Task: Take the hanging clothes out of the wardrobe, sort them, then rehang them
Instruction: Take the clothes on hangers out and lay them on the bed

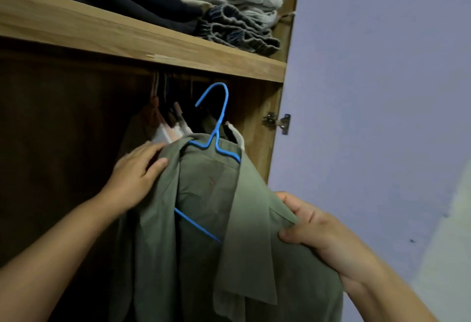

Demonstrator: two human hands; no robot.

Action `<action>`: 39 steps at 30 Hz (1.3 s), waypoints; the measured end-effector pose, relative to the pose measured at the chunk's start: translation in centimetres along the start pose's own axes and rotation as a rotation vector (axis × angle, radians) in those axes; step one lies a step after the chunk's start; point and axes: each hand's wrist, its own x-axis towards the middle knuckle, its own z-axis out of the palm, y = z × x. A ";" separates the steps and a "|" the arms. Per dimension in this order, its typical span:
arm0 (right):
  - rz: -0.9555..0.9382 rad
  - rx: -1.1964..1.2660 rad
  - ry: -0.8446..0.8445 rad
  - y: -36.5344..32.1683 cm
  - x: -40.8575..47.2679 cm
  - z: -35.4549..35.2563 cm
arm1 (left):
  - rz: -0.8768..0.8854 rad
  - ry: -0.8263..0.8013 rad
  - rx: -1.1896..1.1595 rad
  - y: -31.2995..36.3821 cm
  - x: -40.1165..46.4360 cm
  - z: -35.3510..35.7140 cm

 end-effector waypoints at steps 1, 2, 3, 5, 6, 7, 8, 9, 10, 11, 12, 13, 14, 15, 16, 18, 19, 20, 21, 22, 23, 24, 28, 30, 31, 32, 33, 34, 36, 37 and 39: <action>0.006 -0.010 0.009 -0.1 -1.9 -0.4 | 0.023 0.003 0.023 1.1 -0.9 0.2; 0.017 -0.021 0.024 -0.2 -3.7 -0.7 | 0.024 0.014 0.039 2.4 -2.0 0.4; 0.033 -0.029 0.033 -0.3 -5.5 -1.0 | 0.025 0.020 0.038 3.7 -3.1 0.6; 0.072 -0.041 0.036 -0.4 -8.8 -1.4 | 0.034 0.006 -0.004 5.8 -5.5 1.0; 0.090 -0.054 0.041 -0.6 -10.3 -1.5 | 0.025 -0.004 -0.044 7.0 -6.8 1.1; 0.104 -0.078 0.049 -0.8 -11.7 -1.7 | 0.020 -0.004 -0.082 7.8 -7.9 1.4; 0.119 -0.111 0.055 -1.1 -13.1 -1.7 | 0.014 0.007 -0.097 8.6 -8.9 1.8; 0.131 -0.151 0.063 -1.5 -14.4 -1.7 | 0.014 0.031 -0.096 9.4 -9.8 2.2; 0.136 -0.201 0.081 -1.9 -15.7 -1.7 | 0.010 0.057 -0.099 10.5 -10.7 2.4; 0.133 -0.261 0.111 -2.3 -17.0 -1.6 | 0.012 0.074 -0.114 11.4 -11.4 2.6; 0.130 -0.325 0.153 -2.6 -18.2 -1.5 | 0.014 0.075 -0.138 12.3 -12.0 2.7; 0.137 -0.399 0.203 -2.9 -19.3 -1.2 | 0.013 0.070 -0.167 13.2 -12.6 2.8; 0.149 -0.486 0.257 -3.1 -20.5 -0.8 | 0.019 0.063 -0.191 14.0 -13.2 2.9; 0.151 -0.591 0.311 -3.3 -21.7 -0.2 | 0.027 0.059 -0.212 14.7 -13.6 2.9; 0.148 -0.706 0.359 -3.4 -22.8 0.5 | 0.039 0.059 -0.228 15.3 -14.0 2.9; 0.161 -0.924 0.460 -3.3 -25.1 2.2 | 0.063 0.058 -0.245 16.6 -14.9 3.0; 0.176 -1.011 0.530 -3.2 -26.2 3.1 | 0.075 0.048 -0.260 17.3 -15.4 3.1; 0.197 -1.092 0.609 -2.9 -27.4 4.0 | 0.090 0.032 -0.284 17.9 -15.9 3.2; 0.225 -1.170 0.691 -2.5 -28.6 4.9 | 0.109 0.014 -0.307 18.6 -16.5 3.3; 0.254 -1.235 0.771 -2.0 -29.7 5.9 | 0.132 0.001 -0.322 19.2 -17.2 3.4; 0.283 -1.286 0.845 -1.3 -30.9 6.9 | 0.155 -0.009 -0.325 20.0 -17.9 3.5; 0.311 -1.320 0.909 -0.7 -32.0 7.8 | 0.174 -0.014 -0.322 20.7 -18.6 3.7; 0.416 -1.346 1.091 1.6 -37.2 11.2 | 0.233 -0.066 -0.363 24.5 -21.5 4.5; 0.445 -1.321 1.178 2.4 -39.9 12.9 | 0.296 -0.093 -0.390 26.8 -23.0 5.0; 0.456 -1.307 1.221 2.8 -41.2 13.8 | 0.322 -0.108 -0.402 28.0 -23.7 5.2; 0.472 -1.294 1.267 3.1 -42.6 14.6 | 0.342 -0.126 -0.419 29.2 -24.4 5.4; 0.493 -1.284 1.309 3.3 -43.9 15.5 | 0.357 -0.147 -0.441 30.3 -25.2 5.5; 0.518 -1.274 1.351 3.6 -45.2 16.5 | 0.369 -0.171 -0.465 31.5 -26.1 5.7; 0.545 -1.249 1.424 4.3 -47.7 18.3 | 0.400 -0.219 -0.516 33.6 -28.0 5.7; 0.558 -1.239 1.461 4.6 -49.0 19.3 | 0.422 -0.245 -0.541 34.8 -29.0 5.7; 0.588 -1.221 1.531 5.3 -51.6 21.2 | 0.454 -0.293 -0.577 37.1 -31.1 5.8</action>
